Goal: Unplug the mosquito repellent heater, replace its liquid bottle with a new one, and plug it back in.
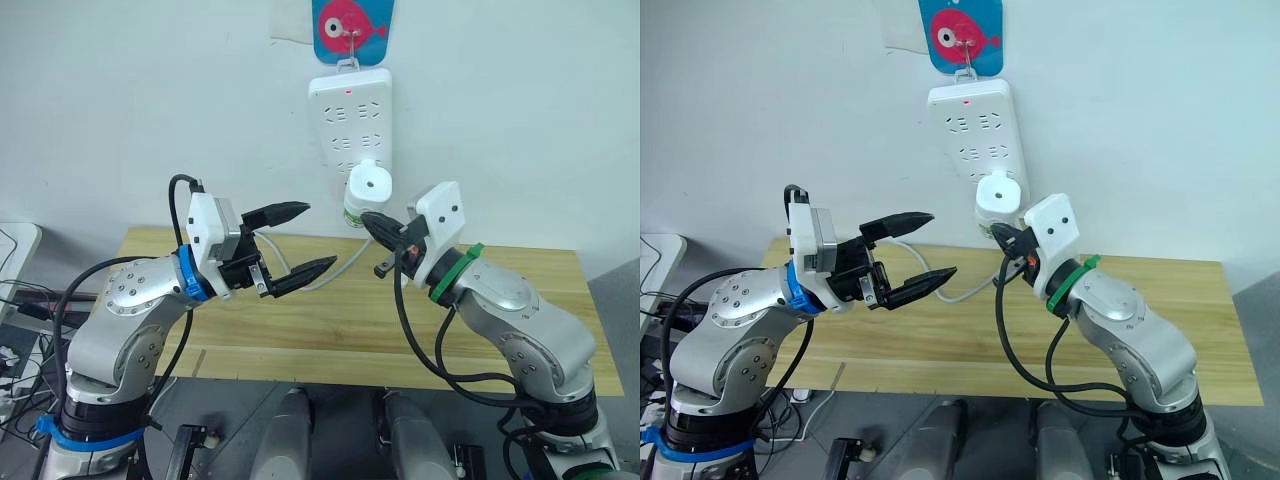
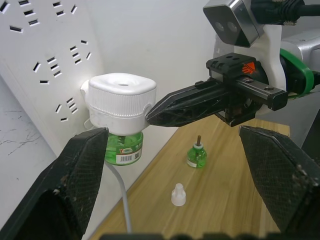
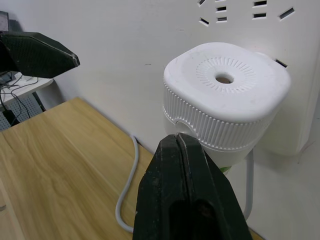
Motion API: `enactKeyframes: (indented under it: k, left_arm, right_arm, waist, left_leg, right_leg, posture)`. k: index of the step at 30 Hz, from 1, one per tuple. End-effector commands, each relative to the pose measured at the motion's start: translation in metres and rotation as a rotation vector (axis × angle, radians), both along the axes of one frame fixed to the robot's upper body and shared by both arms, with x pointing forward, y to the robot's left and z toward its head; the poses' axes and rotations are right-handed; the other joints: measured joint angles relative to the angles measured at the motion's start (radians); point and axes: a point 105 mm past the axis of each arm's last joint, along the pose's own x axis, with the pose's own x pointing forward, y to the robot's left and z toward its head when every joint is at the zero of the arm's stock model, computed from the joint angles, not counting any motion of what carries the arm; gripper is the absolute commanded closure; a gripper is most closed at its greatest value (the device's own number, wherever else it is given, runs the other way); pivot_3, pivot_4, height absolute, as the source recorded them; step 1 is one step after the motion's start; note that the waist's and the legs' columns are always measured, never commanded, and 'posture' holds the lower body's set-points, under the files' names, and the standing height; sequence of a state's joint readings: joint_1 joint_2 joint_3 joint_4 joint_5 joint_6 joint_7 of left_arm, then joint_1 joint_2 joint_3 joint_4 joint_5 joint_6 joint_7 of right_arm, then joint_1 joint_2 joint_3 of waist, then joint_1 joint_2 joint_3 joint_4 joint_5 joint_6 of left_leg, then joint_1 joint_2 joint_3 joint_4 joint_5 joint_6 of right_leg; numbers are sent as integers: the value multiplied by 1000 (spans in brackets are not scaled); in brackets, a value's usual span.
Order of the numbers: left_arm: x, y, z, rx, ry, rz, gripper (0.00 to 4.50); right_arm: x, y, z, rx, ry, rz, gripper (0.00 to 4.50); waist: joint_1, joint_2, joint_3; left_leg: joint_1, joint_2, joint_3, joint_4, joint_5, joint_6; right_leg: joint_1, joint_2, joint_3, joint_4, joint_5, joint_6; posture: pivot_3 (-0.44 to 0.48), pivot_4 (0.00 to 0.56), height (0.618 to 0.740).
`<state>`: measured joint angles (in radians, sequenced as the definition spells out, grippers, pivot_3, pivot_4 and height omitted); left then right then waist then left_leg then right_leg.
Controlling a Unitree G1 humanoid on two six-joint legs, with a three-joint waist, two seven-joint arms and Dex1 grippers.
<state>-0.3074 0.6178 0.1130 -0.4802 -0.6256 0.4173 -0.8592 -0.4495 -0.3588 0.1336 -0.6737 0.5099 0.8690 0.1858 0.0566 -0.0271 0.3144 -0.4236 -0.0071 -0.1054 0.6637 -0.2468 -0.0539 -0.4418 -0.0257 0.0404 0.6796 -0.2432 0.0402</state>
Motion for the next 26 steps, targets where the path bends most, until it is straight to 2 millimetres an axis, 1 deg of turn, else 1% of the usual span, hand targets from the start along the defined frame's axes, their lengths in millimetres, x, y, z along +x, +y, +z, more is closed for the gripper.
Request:
enactKeyframes:
  k: [1,3,6,9,11,12,16,17,22,26]
  left_arm:
    - [-4,0,3,11,-46,-8,36]
    - [-1,4,1,18,-39,7,36]
    - [2,10,-3,26,-24,36,0]
    - [14,20,-7,39,-4,138,0]
    - [23,29,-14,81,-4,200,0]
    - [26,31,-15,86,-1,218,0]
    - [27,31,-14,113,-26,224,0]
    - [28,31,-13,121,-31,227,0]
    - [31,30,-13,127,-34,228,0]
    - [30,29,-15,140,-33,221,0]
  right_arm:
    - [-22,-5,11,-15,-52,81,4500]
    - [-32,-12,9,-44,-51,113,4500]
    - [-43,-22,9,-78,-52,147,3951]
    - [-49,-40,12,-135,-91,136,2849]
    - [-48,-54,16,-160,-142,80,2126]
    - [-47,-58,17,-162,-153,66,1734]
    - [-49,-65,18,-167,-183,48,244]
    - [-51,-65,18,-168,-185,48,58]
    - [-53,-62,11,-167,-167,51,58]
    - [-52,-62,10,-155,-165,25,58]
  waist:
    - [2,0,0]
    - [5,0,0]
    - [6,0,0]
    - [12,0,0]
    - [16,0,0]
    - [18,0,0]
    - [22,0,0]
    - [24,0,0]
    - [26,0,0]
    - [27,0,0]
  left_leg:
    - [0,0,0,0,0,0]
    - [0,0,0,-1,0,0]
    - [0,0,0,-1,0,0]
    - [0,0,0,-2,0,0]
    - [0,0,0,-1,0,0]
    - [0,-1,1,-2,0,0]
    - [0,0,1,-2,0,0]
    - [0,0,1,-2,0,0]
    - [0,0,1,-1,0,0]
    - [0,0,1,-2,0,0]
  right_leg:
    - [0,0,0,0,0,0]
    - [0,-1,0,-2,0,0]
    - [0,0,0,-2,0,0]
    - [1,0,0,-2,0,0]
    - [1,0,0,-2,0,0]
    - [1,0,0,-2,0,0]
    - [1,0,1,-2,0,0]
    - [1,0,0,-2,0,0]
    - [1,0,1,-2,0,0]
    - [1,0,1,-2,0,0]
  posture:
    - [272,292,740]
    - [274,290,740]
    - [274,291,740]
    - [278,291,740]
    - [286,289,740]
    - [286,289,740]
    - [297,283,740]
    - [297,283,740]
    - [295,277,740]
    - [296,273,740]
